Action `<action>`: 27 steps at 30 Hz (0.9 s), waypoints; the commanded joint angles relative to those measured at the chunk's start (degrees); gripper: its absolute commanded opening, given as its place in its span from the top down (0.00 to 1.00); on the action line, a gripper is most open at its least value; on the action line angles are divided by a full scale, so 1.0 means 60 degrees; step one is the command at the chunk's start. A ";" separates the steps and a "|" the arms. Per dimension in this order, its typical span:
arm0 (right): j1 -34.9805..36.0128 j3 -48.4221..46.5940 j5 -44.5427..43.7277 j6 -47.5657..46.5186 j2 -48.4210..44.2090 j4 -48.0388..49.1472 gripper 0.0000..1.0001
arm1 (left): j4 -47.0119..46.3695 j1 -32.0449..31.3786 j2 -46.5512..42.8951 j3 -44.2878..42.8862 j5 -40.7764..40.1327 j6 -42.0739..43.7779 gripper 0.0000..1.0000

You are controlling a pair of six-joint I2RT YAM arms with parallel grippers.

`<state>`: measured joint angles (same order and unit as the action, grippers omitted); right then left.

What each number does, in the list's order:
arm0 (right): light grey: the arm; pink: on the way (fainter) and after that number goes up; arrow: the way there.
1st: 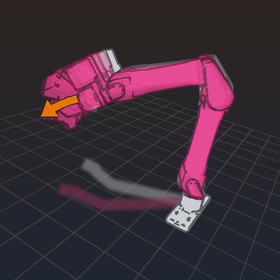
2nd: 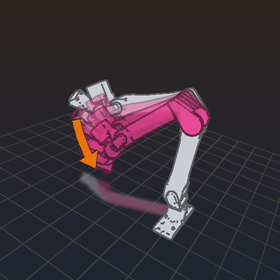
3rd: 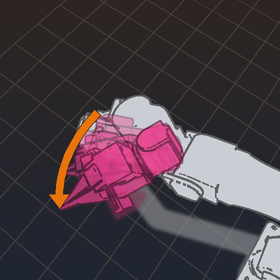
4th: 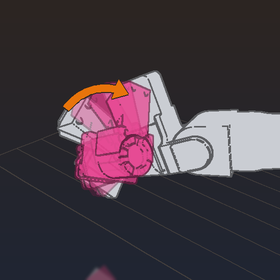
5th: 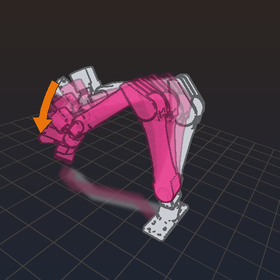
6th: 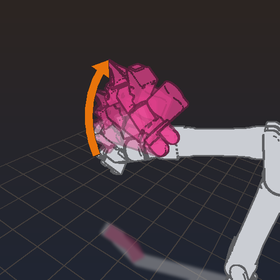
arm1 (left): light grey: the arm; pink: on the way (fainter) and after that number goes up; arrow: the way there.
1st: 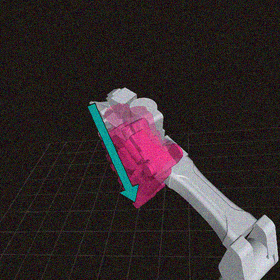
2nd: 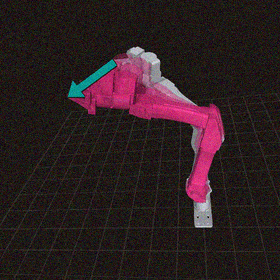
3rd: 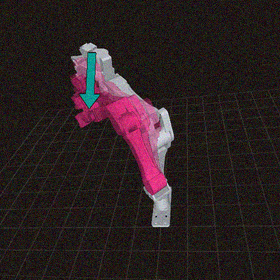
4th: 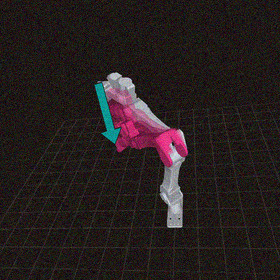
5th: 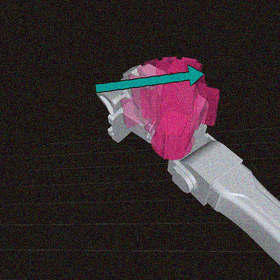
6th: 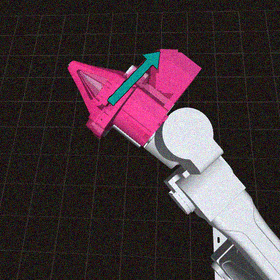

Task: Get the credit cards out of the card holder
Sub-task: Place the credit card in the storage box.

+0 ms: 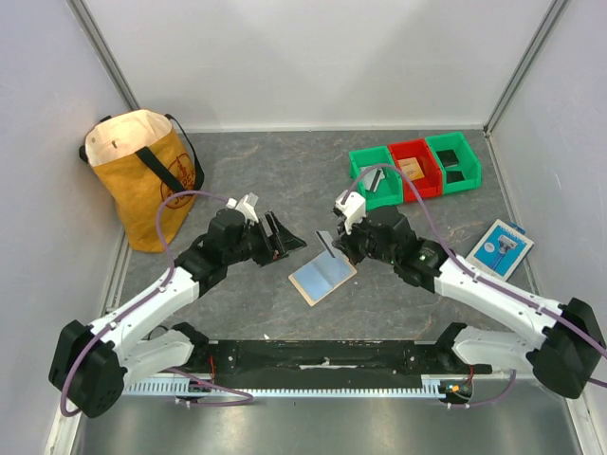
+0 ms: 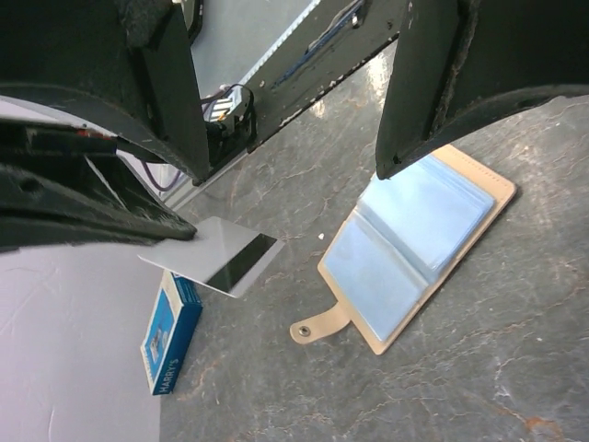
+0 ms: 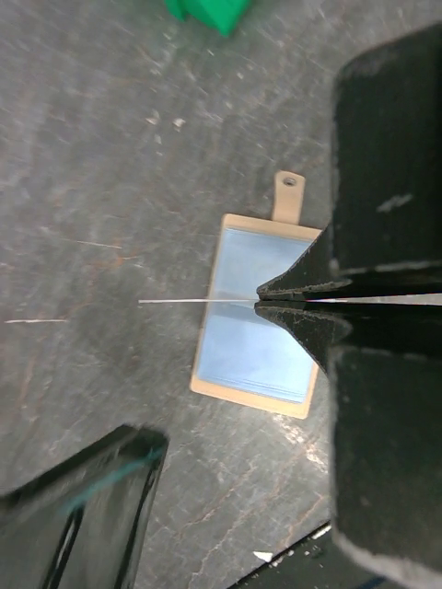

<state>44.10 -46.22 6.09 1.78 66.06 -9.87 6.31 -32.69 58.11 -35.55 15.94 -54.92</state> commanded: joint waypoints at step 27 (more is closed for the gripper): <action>0.3915 0.0203 -0.5467 -0.3988 0.0239 0.2201 1.00 | -0.1417 0.0013 0.1624 -0.1429 0.1224 -0.1849 0.38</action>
<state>66.61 -44.38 -22.90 -19.55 66.87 -0.58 0.73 -32.69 68.10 -43.97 20.12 -64.03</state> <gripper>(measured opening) 0.006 0.652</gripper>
